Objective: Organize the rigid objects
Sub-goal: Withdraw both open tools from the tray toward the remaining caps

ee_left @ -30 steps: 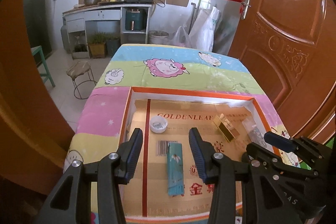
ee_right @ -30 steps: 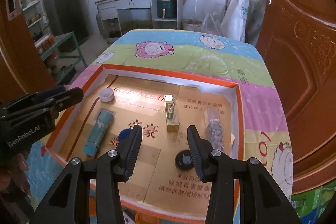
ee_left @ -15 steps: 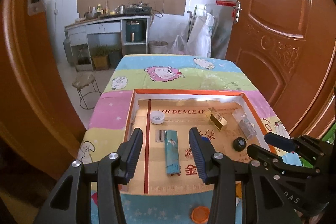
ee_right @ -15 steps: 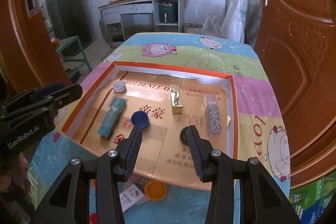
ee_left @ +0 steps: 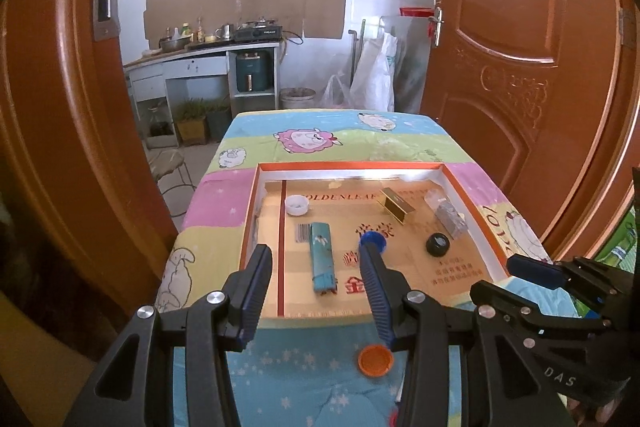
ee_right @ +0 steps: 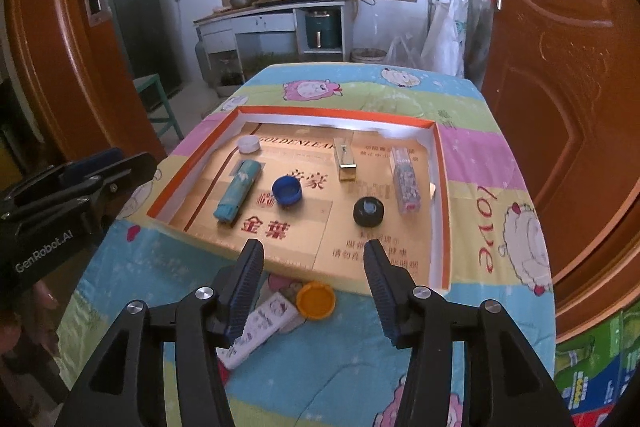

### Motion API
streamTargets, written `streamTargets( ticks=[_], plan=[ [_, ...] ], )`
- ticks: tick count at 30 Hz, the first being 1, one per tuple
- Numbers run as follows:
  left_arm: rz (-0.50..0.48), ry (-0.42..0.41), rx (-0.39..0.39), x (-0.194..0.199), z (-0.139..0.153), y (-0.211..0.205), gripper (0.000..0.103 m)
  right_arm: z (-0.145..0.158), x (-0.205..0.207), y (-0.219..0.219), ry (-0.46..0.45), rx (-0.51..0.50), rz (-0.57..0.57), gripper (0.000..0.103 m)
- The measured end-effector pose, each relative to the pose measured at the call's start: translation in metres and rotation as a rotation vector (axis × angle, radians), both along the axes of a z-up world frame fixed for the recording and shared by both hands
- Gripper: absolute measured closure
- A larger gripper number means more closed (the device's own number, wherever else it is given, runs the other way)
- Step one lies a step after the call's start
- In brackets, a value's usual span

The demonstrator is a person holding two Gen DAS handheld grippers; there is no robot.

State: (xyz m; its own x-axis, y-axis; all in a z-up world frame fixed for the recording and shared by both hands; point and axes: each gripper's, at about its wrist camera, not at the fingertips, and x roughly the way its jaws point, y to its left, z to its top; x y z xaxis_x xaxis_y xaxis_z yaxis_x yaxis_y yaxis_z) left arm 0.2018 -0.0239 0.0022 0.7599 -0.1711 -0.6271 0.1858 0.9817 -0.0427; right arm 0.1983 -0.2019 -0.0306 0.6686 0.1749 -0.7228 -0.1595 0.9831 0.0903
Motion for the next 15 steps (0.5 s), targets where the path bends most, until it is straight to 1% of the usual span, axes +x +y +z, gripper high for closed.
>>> streamTargets(
  ticks=[3,6,10,15],
  plan=[
    [-0.006,-0.001,0.001,-0.01,0.001,0.001,0.057,0.0,-0.011,-0.002,-0.001,0.005,-0.013,0.049],
    [-0.017,-0.011,0.01,-0.021,0.001,0.0,0.057,-0.001,-0.022,-0.003,0.008,0.009,-0.013,0.044],
    [-0.033,-0.023,0.006,-0.035,0.001,-0.001,0.057,-0.003,-0.035,-0.004,0.012,0.021,-0.014,0.044],
    [-0.06,-0.006,-0.024,-0.05,-0.006,-0.001,0.057,-0.004,-0.052,-0.01,0.01,0.031,-0.034,0.043]
  ],
)
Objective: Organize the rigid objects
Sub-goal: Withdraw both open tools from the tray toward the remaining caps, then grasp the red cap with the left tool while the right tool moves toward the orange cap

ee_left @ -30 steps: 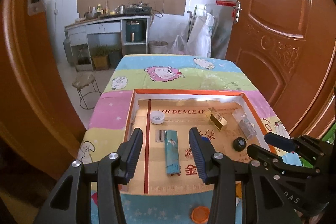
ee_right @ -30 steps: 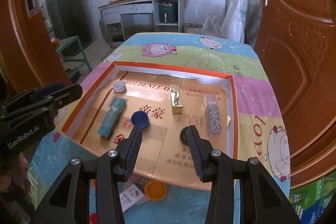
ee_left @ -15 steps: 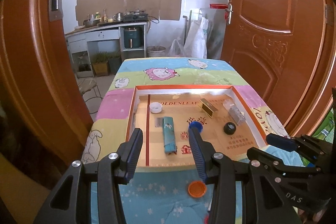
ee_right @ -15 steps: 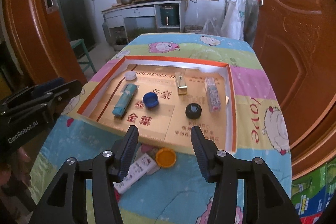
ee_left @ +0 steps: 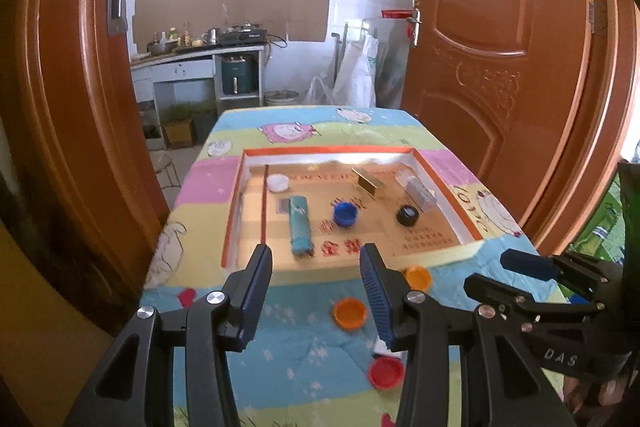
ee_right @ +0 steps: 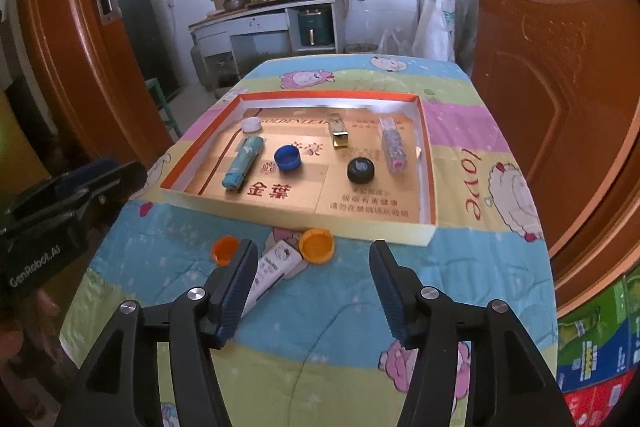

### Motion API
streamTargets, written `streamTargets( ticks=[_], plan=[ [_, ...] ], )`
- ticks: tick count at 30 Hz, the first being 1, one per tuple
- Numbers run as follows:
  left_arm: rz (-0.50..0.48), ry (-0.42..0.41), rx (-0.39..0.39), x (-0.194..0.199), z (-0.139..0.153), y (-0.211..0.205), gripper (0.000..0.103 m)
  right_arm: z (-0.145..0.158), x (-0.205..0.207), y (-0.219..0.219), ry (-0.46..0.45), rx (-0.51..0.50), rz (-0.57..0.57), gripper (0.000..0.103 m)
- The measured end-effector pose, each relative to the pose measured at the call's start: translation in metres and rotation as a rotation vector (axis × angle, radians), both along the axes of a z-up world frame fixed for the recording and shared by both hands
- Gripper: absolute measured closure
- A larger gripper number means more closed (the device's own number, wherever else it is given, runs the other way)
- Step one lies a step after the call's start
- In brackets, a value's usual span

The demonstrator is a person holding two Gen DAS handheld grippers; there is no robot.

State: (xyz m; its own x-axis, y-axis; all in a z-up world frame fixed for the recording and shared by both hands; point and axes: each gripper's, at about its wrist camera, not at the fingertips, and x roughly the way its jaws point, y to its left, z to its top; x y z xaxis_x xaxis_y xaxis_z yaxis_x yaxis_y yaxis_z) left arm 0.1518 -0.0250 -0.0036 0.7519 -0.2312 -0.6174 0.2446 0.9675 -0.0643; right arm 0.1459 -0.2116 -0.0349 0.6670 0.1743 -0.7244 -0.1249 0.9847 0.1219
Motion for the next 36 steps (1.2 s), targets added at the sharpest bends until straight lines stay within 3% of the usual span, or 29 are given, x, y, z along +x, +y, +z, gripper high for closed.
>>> streamTargets(
  ticks=[6,10,18,32,36],
  plan=[
    [-0.033,0.019,-0.007,-0.022,-0.015,-0.004,0.057,-0.01,-0.018,-0.006,0.019,0.006,-0.019,0.042],
    [-0.076,0.046,0.004,-0.033,-0.034,-0.016,0.057,-0.02,-0.027,-0.014,0.038,0.018,-0.037,0.033],
    [-0.188,0.107,0.077,-0.047,-0.072,-0.047,0.057,-0.034,-0.04,-0.043,0.061,0.052,-0.109,0.032],
    [-0.214,0.193,0.097,-0.034,-0.102,-0.055,0.058,-0.047,-0.04,-0.048,0.091,0.059,-0.116,0.032],
    [-0.2,0.179,0.096,-0.034,-0.103,-0.053,0.063,-0.051,-0.038,-0.048,0.099,0.06,-0.119,0.032]
  ],
)
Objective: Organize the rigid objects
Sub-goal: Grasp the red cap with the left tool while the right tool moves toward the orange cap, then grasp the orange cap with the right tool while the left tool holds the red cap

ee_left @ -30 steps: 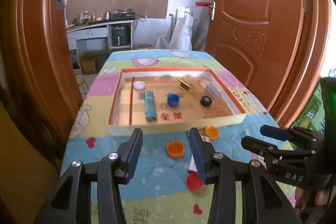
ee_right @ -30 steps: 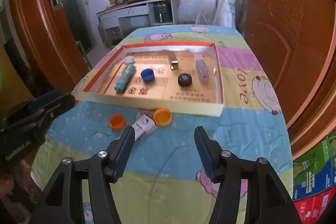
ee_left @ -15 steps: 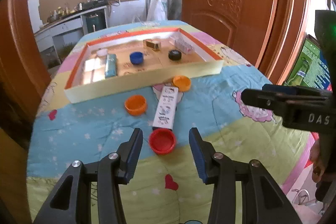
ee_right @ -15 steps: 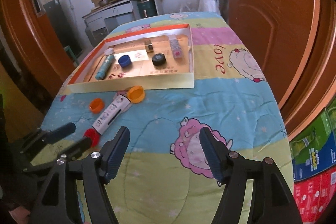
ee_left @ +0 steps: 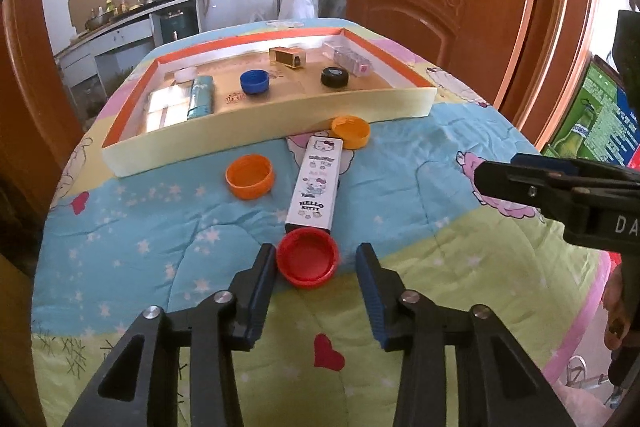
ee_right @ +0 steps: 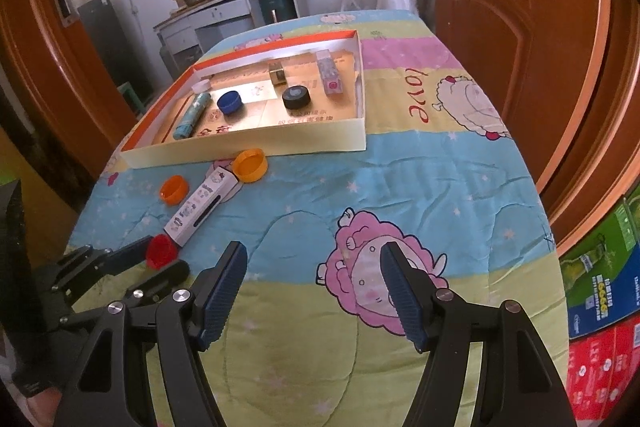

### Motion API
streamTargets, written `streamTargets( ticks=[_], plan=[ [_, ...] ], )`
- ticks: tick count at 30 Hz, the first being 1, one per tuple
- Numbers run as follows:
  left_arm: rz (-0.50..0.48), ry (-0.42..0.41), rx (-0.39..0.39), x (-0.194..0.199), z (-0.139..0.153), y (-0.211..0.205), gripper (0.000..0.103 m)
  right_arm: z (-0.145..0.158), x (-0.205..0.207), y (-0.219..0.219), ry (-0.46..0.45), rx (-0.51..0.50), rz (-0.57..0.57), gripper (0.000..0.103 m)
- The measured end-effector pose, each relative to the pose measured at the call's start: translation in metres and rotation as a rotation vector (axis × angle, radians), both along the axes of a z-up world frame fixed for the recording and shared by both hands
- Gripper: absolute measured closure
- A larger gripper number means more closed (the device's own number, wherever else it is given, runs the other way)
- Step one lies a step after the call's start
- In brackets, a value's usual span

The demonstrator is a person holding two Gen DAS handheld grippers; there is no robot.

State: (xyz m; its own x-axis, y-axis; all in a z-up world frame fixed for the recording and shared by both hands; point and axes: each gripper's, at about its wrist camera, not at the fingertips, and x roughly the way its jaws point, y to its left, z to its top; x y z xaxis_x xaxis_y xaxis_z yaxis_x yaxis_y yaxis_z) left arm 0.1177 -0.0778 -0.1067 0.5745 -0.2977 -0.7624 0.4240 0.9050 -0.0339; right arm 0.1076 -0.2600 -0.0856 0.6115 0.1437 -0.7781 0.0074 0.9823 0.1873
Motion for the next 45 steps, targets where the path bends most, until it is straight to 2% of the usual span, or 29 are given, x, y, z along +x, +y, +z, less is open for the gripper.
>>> streamTargets(
  ticks=[7,15,23,32,37,40,45],
  plan=[
    [0.006,-0.015,0.008,0.0,0.0,0.003,0.072,-0.005,0.005,0.008,0.015,0.003,0.017,0.032],
    [0.003,-0.023,-0.006,-0.001,0.0,0.011,0.072,-0.007,0.015,0.035,0.025,-0.01,0.061,0.032],
    [0.033,-0.028,-0.02,0.0,0.003,0.022,0.072,-0.01,0.025,0.043,0.04,-0.012,0.067,0.032],
    [0.059,-0.025,-0.051,0.002,0.006,0.034,0.072,-0.009,0.068,0.051,0.002,-0.036,0.058,0.033],
    [0.056,-0.028,-0.062,0.004,0.008,0.036,0.072,-0.016,0.088,0.054,0.011,-0.026,0.052,0.038],
    [0.058,-0.029,-0.066,0.005,0.009,0.038,0.072,-0.02,0.097,0.059,0.02,-0.035,0.052,0.052],
    [0.064,-0.028,-0.072,0.007,0.009,0.041,0.072,-0.022,0.104,0.065,0.009,-0.061,0.063,0.054]
  ],
)
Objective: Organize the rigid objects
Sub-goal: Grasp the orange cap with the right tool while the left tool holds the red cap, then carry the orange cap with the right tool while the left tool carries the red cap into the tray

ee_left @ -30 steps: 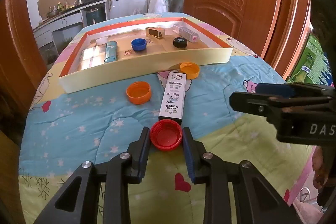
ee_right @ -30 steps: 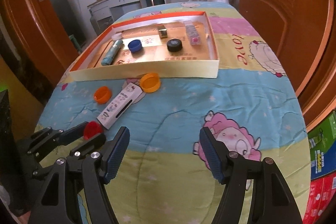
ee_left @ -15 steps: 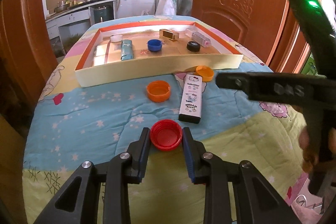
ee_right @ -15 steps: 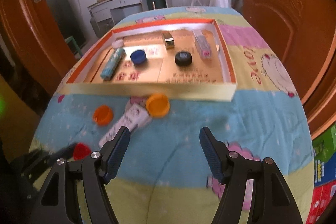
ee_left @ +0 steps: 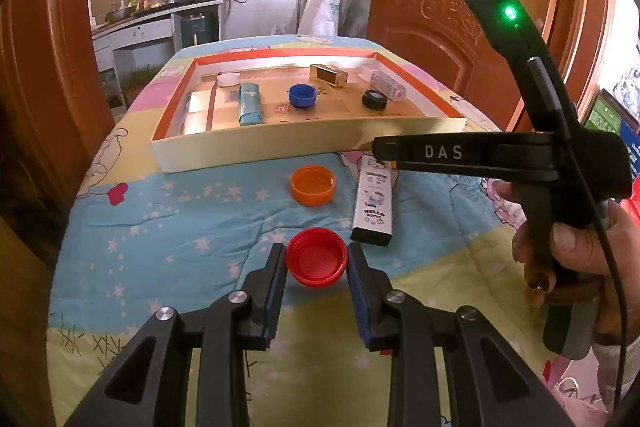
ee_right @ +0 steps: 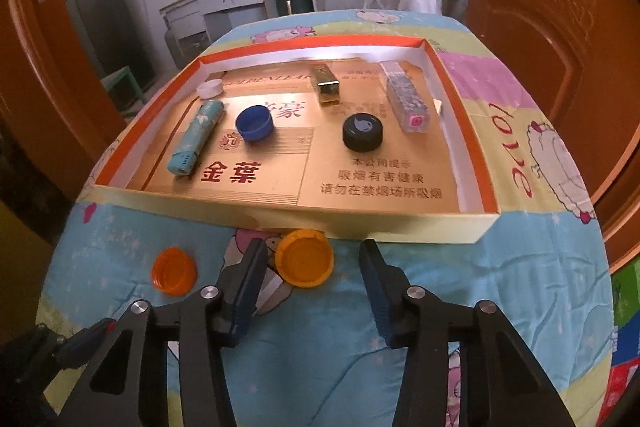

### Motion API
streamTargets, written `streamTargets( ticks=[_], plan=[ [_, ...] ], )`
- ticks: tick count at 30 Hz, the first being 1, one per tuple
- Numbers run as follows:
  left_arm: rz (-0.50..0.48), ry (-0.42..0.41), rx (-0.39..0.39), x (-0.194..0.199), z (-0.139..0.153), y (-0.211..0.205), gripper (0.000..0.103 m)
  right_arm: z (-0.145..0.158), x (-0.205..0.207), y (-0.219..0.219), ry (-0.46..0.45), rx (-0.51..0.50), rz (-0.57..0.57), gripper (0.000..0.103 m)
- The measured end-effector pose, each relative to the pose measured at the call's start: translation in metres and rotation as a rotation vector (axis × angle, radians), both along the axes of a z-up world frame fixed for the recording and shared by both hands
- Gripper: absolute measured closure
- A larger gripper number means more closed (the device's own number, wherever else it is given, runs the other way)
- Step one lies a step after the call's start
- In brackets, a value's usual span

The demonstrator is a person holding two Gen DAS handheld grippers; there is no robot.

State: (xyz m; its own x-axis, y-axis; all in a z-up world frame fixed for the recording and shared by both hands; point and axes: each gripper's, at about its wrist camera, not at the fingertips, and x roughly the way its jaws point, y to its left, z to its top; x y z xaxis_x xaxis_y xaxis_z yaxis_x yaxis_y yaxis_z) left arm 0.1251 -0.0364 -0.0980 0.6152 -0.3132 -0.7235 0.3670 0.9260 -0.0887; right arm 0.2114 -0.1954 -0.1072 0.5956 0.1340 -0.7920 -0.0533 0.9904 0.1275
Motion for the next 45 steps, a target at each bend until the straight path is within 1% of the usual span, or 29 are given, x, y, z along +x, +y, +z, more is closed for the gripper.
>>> streamTargets(
  ticks=[4,7,10,11,12,13,14,15,16,18,21,24,29,37,45],
  plan=[
    [0.002,0.006,-0.003,0.001,-0.001,0.0,0.072,-0.001,0.0,0.009,-0.001,-0.001,0.04,0.054],
    [0.001,0.005,-0.001,0.0,-0.002,0.001,0.072,0.0,0.002,0.008,-0.01,-0.026,0.012,0.055],
    [0.005,0.007,0.0,0.0,-0.002,0.002,0.072,-0.001,0.002,0.002,-0.002,-0.002,-0.014,0.055],
    [0.007,0.008,-0.001,0.0,-0.002,0.003,0.072,-0.001,0.002,0.001,-0.006,-0.02,-0.021,0.059],
    [0.009,0.007,-0.003,0.001,-0.001,0.003,0.072,0.0,0.001,0.001,-0.006,-0.041,-0.029,0.072],
    [0.009,0.006,-0.004,0.001,-0.001,0.003,0.072,-0.003,0.003,0.0,0.013,-0.065,-0.038,0.072],
    [0.007,0.005,-0.004,0.0,-0.001,0.002,0.072,-0.005,0.004,-0.001,0.018,-0.061,-0.036,0.078],
    [0.005,0.004,-0.004,0.0,-0.001,0.002,0.072,-0.006,0.004,-0.001,0.016,-0.084,-0.041,0.084],
    [0.004,0.001,-0.003,0.0,-0.001,0.001,0.072,-0.007,0.003,0.0,0.014,-0.101,-0.038,0.084],
    [0.003,0.003,-0.001,0.0,-0.001,0.001,0.072,-0.007,0.0,0.002,0.008,-0.118,-0.016,0.091],
    [0.008,-0.001,-0.002,0.0,0.001,0.003,0.072,-0.007,-0.006,0.0,0.001,-0.109,-0.006,0.091],
    [0.016,-0.008,-0.003,0.0,0.003,0.005,0.072,-0.005,-0.015,-0.008,-0.012,-0.059,-0.005,0.091],
    [0.022,-0.015,-0.005,-0.001,0.007,0.008,0.072,0.004,-0.032,-0.015,-0.042,-0.022,0.001,0.091],
    [0.014,-0.039,-0.003,-0.003,0.019,0.006,0.072,0.036,-0.054,-0.018,-0.111,-0.004,0.035,0.091],
    [0.01,-0.083,-0.01,0.008,0.044,0.008,0.072,0.067,-0.056,-0.016,-0.174,-0.02,0.059,0.091]
  ],
)
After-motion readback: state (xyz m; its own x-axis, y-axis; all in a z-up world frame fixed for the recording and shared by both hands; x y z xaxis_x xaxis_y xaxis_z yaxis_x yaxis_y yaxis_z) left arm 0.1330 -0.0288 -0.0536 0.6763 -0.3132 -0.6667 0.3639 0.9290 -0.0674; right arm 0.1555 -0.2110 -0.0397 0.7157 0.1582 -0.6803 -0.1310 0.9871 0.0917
